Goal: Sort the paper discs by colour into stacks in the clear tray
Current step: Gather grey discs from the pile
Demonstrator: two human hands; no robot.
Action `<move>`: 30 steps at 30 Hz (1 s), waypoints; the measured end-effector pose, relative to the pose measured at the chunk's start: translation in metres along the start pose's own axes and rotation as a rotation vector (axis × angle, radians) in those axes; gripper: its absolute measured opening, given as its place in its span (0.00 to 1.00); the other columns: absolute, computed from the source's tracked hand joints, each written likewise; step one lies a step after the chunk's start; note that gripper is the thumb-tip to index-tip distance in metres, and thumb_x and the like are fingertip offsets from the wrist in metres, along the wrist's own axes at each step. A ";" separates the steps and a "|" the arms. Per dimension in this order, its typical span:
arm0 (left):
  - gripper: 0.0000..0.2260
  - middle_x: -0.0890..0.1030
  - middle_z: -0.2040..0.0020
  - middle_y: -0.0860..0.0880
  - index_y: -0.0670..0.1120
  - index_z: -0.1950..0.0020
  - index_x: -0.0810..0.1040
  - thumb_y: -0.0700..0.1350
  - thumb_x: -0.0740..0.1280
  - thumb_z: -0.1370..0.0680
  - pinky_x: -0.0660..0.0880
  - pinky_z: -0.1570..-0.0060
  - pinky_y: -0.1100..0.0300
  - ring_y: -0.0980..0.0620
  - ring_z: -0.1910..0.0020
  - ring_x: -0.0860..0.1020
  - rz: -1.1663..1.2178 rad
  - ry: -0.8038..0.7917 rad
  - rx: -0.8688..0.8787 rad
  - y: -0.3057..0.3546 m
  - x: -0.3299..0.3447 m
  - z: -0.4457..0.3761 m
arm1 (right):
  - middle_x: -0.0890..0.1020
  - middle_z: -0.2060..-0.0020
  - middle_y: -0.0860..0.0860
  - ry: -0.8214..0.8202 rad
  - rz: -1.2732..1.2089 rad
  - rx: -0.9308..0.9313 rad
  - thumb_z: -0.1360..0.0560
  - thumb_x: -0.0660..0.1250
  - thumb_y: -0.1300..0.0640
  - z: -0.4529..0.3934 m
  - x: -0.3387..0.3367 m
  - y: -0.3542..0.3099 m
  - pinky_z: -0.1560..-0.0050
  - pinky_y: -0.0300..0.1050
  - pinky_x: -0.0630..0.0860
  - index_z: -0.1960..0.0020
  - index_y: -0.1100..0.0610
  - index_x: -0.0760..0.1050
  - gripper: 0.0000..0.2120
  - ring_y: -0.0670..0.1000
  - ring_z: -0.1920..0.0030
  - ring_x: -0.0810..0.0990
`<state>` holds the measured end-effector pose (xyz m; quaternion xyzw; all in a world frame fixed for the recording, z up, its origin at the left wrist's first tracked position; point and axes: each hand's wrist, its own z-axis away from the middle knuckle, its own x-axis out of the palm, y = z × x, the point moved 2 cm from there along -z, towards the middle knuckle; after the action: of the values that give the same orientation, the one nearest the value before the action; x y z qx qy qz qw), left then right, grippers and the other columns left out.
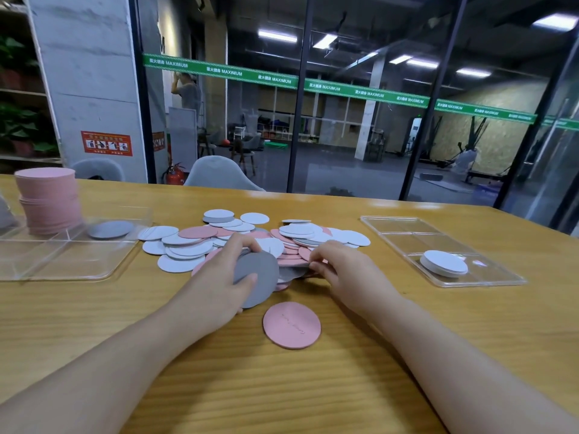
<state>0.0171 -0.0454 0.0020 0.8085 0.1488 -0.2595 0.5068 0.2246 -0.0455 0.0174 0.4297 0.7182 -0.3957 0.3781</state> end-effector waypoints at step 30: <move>0.16 0.62 0.50 0.78 0.64 0.39 0.64 0.45 0.60 0.20 0.69 0.56 0.68 0.72 0.55 0.70 -0.080 -0.107 0.053 0.009 0.005 0.006 | 0.83 0.55 0.47 0.208 -0.250 -0.107 0.25 0.67 0.61 -0.001 0.007 -0.013 0.56 0.24 0.67 0.49 0.57 0.82 0.07 0.39 0.56 0.74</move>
<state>0.0246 -0.0547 0.0036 0.7998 0.1468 -0.3264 0.4819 0.2104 -0.0460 0.0147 0.3548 0.8214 -0.3542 0.2722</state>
